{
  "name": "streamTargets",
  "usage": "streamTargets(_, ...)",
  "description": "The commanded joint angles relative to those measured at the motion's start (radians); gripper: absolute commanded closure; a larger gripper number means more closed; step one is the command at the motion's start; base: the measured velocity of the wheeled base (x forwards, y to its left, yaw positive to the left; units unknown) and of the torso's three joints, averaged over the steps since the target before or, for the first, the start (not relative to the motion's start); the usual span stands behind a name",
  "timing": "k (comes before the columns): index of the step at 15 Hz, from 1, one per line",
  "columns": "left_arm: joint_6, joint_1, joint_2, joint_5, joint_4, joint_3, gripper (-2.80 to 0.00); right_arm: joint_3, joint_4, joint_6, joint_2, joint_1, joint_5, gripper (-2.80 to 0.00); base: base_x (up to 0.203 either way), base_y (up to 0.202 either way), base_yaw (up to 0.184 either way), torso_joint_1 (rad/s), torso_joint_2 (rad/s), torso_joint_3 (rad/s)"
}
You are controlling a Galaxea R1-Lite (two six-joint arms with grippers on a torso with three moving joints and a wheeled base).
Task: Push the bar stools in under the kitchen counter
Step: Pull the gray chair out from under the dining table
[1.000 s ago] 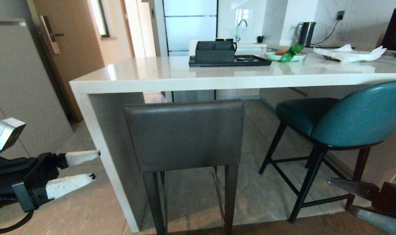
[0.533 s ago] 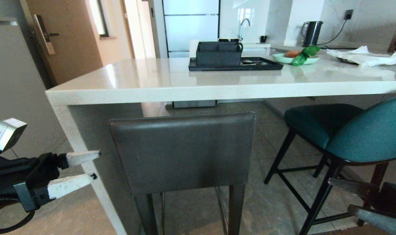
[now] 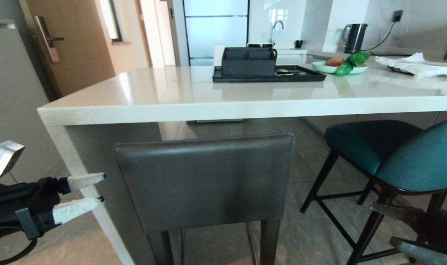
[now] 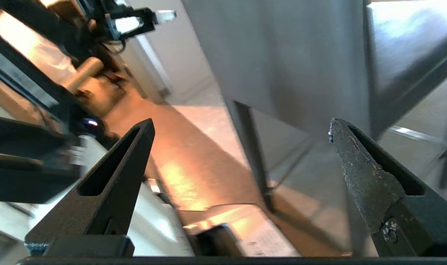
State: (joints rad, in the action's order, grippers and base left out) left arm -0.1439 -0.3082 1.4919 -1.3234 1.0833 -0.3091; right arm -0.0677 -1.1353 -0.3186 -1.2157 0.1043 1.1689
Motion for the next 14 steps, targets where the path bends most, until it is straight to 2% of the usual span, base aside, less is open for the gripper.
streamTargets(1,0.042,-0.034,0.152,-0.001,0.084,-0.015,-2.80,-0.012,-0.007,0.090,-0.113,0.018,0.001,-2.80,0.000,0.000,0.000,0.000,0.00,0.000)
streamTargets(3,0.040,-0.039,0.251,0.013,0.240,-0.015,-2.80,-0.018,-0.011,0.170,-0.213,0.033,-0.002,-2.80,0.000,0.000,0.000,0.000,0.00,0.000)
streamTargets(5,0.037,-0.025,0.314,0.011,0.339,-0.019,-2.80,-0.058,-0.016,0.195,-0.277,0.033,-0.002,-2.80,0.000,0.000,0.000,0.000,0.00,0.000)
streamTargets(9,0.037,0.036,0.337,0.010,0.350,-0.037,-2.80,-0.140,-0.017,0.203,-0.346,0.018,0.007,-2.80,0.000,0.000,0.000,0.000,0.00,0.000)
streamTargets(14,0.035,0.081,0.373,0.012,0.349,-0.099,-2.80,-0.223,-0.017,0.205,-0.430,-0.127,0.000,-2.80,0.000,0.000,0.000,0.000,0.00,0.000)
